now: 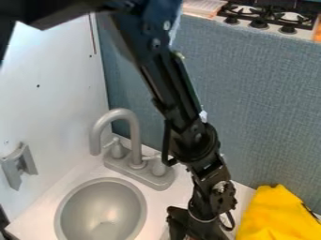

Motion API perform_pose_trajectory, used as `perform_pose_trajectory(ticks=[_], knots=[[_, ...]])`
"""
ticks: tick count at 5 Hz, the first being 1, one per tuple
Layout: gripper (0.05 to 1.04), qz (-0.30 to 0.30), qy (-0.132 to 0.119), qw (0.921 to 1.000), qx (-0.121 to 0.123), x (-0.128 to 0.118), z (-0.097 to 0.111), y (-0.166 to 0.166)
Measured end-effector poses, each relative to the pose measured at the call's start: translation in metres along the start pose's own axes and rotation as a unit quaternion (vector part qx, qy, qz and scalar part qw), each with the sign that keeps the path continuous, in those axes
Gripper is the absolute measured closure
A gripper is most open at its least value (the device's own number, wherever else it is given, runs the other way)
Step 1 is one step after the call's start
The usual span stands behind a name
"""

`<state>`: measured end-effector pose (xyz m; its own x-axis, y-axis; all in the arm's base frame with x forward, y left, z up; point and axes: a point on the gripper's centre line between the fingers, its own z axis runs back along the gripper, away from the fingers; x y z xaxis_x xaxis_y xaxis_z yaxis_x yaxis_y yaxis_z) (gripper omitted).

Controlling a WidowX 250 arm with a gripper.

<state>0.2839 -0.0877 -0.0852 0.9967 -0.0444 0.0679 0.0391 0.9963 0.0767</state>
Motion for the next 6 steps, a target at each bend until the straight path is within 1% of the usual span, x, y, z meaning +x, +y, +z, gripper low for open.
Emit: perform_pose_trajectory(ticks=[1,2,3,4,5,6], knots=[[0.403,0.0,0.0,1.0,0.003,0.003,-0.002,0.0],[0.509,0.001,0.005,0.9999,-0.011,-0.004,-0.001,0.002],[0.523,0.006,-0.007,0.9996,-0.027,-0.009,0.026,0.009],[0.523,0.003,-0.002,0.9994,-0.033,-0.028,0.056,0.026],[0.523,0.016,0.005,0.9998,0.004,-0.054,0.057,0.055],[0.523,0.044,0.009,0.9987,0.023,-0.074,0.04,0.088]])
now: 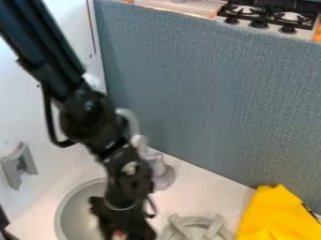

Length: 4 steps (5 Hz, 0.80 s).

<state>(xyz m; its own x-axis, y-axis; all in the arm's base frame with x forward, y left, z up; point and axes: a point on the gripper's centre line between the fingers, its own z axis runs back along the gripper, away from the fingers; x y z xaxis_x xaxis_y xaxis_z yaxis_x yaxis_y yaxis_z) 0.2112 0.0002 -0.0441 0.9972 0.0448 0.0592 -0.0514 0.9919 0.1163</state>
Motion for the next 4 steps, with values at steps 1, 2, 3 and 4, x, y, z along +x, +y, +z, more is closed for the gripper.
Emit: perform_pose_trajectory(ticks=[1,2,3,4], knots=[[0.523,0.0,0.0,1.0,0.004,-0.009,-0.02,0.01],[0.523,-0.009,0.005,0.9999,0.002,-0.005,-0.04,0.014],[0.523,-0.024,0.011,0.9996,-0.006,-0.001,-0.057,0.01],[0.525,-0.035,0.019,0.999,-0.023,0.004,-0.066,0.001]])
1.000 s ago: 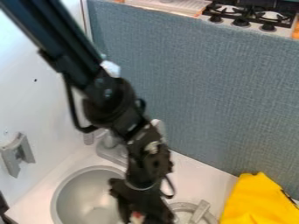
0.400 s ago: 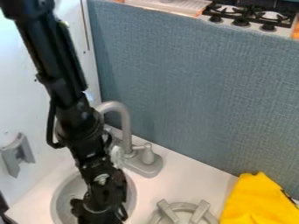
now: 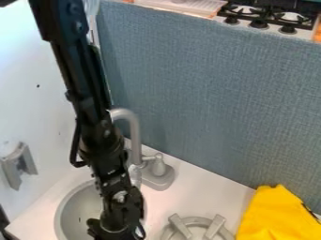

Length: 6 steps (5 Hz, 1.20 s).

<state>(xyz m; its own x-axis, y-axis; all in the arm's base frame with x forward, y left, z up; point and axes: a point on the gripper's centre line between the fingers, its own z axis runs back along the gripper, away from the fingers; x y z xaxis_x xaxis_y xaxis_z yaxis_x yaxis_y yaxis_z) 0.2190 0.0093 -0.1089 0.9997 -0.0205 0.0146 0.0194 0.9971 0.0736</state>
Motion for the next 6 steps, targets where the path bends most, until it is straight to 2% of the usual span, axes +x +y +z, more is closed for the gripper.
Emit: perform_pose_trajectory(ticks=[1,2,3,5,6], knots=[[0.408,-0.005,0.001,0.9999,-0.009,0.003,-0.002,-0.01],[0.145,-0.009,0.017,0.9998,-0.005,0.001,-0.004,-0.017],[0.073,0.015,0.027,0.9995,0.0,0.001,0.005,-0.015],[0.079,0.068,-0.017,0.9975,-0.009,0.014,0.081,-0.011],[0.079,0.069,-0.038,0.9961,-0.04,0.009,0.131,-0.017]])
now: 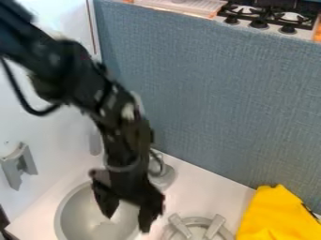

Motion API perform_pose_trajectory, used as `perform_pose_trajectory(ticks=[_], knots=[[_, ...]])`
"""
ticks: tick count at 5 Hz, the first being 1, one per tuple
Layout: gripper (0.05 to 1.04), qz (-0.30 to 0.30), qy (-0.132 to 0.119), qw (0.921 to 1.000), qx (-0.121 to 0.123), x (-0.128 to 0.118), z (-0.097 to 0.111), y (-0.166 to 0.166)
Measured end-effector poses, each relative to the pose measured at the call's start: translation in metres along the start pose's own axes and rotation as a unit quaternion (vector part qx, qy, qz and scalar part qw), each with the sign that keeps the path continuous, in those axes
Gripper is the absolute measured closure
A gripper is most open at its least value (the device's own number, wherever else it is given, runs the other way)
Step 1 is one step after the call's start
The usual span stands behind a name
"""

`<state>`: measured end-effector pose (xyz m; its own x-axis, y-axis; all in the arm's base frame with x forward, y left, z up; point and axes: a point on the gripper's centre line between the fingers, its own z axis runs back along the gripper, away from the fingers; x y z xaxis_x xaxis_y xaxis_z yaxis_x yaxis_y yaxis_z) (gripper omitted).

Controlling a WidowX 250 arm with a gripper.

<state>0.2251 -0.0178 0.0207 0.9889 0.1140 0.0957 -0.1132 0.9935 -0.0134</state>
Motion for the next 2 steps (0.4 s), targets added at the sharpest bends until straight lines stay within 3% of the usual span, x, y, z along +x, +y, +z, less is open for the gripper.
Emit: perform_pose_trajectory(ticks=[1,2], knots=[[0.079,-0.038,-0.014,0.9992,0.001,-0.018,0.041,-0.029],[0.079,-0.075,-0.001,0.9965,0.037,-0.036,0.045,-0.045]])
